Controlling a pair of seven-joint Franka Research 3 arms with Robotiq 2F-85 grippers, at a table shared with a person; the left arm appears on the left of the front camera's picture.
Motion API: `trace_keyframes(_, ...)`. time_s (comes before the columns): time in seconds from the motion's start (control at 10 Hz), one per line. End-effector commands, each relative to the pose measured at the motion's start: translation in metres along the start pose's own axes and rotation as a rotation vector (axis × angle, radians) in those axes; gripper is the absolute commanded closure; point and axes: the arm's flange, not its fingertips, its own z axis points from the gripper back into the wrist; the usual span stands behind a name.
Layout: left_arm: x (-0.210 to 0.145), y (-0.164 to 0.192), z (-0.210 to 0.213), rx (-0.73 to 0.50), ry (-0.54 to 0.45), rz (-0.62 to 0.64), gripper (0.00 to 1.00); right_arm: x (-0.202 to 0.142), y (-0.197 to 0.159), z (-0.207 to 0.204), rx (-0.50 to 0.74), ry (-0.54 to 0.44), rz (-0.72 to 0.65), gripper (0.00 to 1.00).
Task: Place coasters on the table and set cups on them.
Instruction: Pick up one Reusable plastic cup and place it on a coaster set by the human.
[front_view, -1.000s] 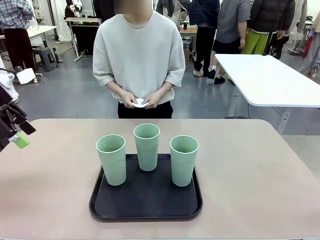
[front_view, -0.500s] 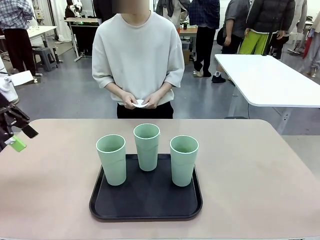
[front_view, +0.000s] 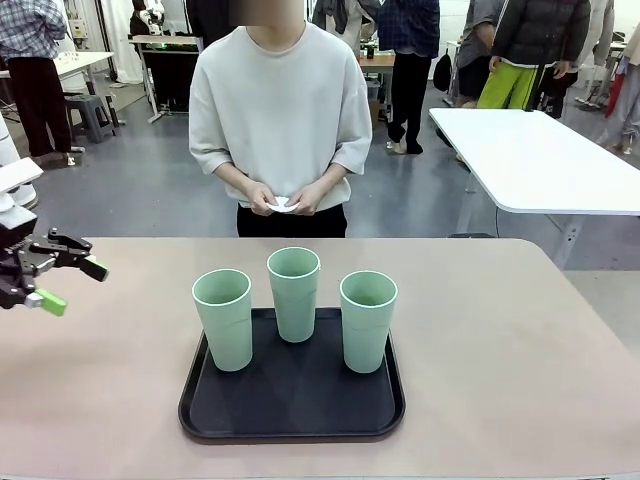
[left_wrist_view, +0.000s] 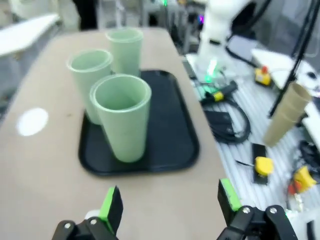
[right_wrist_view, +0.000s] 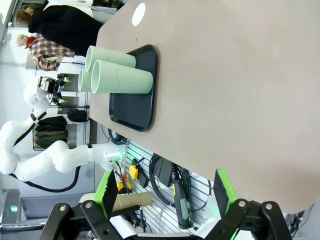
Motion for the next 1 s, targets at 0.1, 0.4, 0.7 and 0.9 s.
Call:
trace_keyframes(0.1, -0.024, 0.008, -0.029, 0.192, -0.013, -0.042, 0.00, 0.001, -0.001, -0.001, 0.019, -0.007, 0.004, 0.00)
trace_keyframes(0.4, -0.017, 0.009, -0.034, 0.146, -0.002, 0.047, 0.00, 0.001, -0.001, -0.001, 0.019, -0.007, 0.004, 0.00)
trace_keyframes(0.7, -0.026, 0.012, -0.028, 0.193, -0.011, -0.011, 0.00, 0.001, -0.001, -0.001, 0.019, -0.007, 0.004, 0.00)
trace_keyframes(0.9, -0.025, 0.012, -0.030, 0.191, -0.001, 0.008, 0.00, 0.001, -0.001, -0.001, 0.019, -0.007, 0.004, 0.00)
